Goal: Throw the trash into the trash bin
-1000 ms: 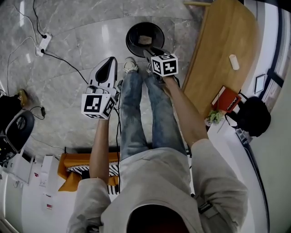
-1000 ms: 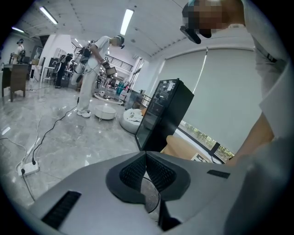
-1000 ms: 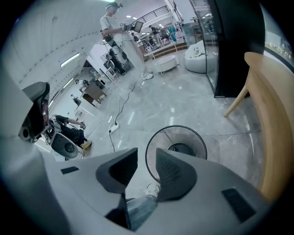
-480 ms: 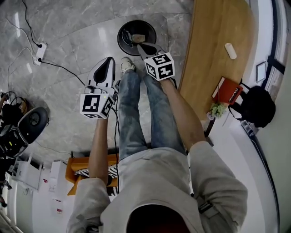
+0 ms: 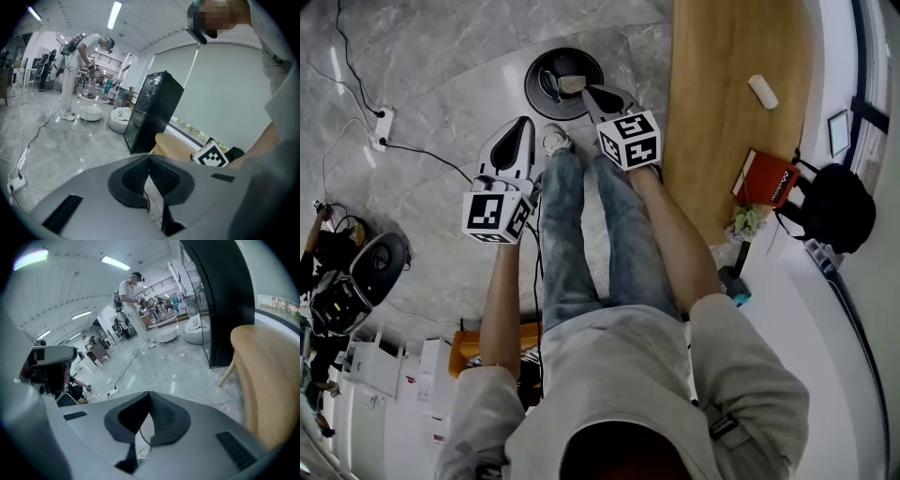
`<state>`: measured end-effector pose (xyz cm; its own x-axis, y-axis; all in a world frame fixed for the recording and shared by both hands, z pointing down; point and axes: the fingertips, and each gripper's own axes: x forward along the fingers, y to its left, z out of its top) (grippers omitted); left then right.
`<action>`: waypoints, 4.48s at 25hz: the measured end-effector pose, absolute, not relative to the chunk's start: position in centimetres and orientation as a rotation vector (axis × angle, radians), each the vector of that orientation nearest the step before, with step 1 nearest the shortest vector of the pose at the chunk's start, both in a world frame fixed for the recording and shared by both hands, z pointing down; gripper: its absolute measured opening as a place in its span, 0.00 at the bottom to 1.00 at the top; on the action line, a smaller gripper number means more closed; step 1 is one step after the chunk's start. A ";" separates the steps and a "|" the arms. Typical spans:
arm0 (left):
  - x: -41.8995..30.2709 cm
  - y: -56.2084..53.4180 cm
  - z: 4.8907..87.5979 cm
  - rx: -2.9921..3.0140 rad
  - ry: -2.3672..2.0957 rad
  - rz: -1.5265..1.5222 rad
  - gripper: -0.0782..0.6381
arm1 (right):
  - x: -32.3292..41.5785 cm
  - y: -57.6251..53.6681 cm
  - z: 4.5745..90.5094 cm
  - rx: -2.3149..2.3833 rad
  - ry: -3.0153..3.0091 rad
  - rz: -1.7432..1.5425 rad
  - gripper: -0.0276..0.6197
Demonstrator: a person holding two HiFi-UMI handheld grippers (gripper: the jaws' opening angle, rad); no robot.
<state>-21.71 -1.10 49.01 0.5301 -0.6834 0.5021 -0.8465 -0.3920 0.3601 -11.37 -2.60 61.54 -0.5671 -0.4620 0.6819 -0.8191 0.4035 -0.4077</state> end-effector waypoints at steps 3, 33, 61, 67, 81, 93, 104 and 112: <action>-19.1 -1.6 49.2 2.215 -1.186 0.387 0.13 | -8.5 -3.4 60.7 1.152 -2.206 1.020 0.09; 10.4 -3.4 48.8 2.574 -0.522 0.568 0.13 | 27.4 5.3 57.6 1.983 -1.767 1.114 0.09; 9.5 -2.6 49.9 2.523 -0.565 0.596 0.13 | 29.5 2.3 62.5 1.006 -1.648 0.296 0.18; 10.3 -3.1 50.4 2.515 -0.565 0.617 0.13 | 30.8 0.5 64.8 0.945 -1.643 0.342 0.43; 12.8 -3.6 51.2 2.505 -0.528 0.662 0.13 | 34.2 -3.2 68.4 0.814 -1.628 0.442 0.45; 12.8 -4.1 51.1 2.509 -0.527 0.665 0.13 | 33.5 -2.8 67.6 0.836 -1.660 0.449 0.31; 11.4 -4.0 50.3 2.516 -0.550 0.628 0.13 | 28.9 0.6 62.6 1.236 -1.740 0.620 0.29; 9.3 -3.3 50.1 2.501 -0.588 0.615 0.13 | 24.1 4.6 58.9 1.606 -1.781 0.944 0.29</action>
<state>9.28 -3.29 50.09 0.8052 -0.2841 0.5205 -0.5073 -0.7846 0.3566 24.10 4.60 58.88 -0.1284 -0.5988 0.7905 -0.9904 0.0360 -0.1335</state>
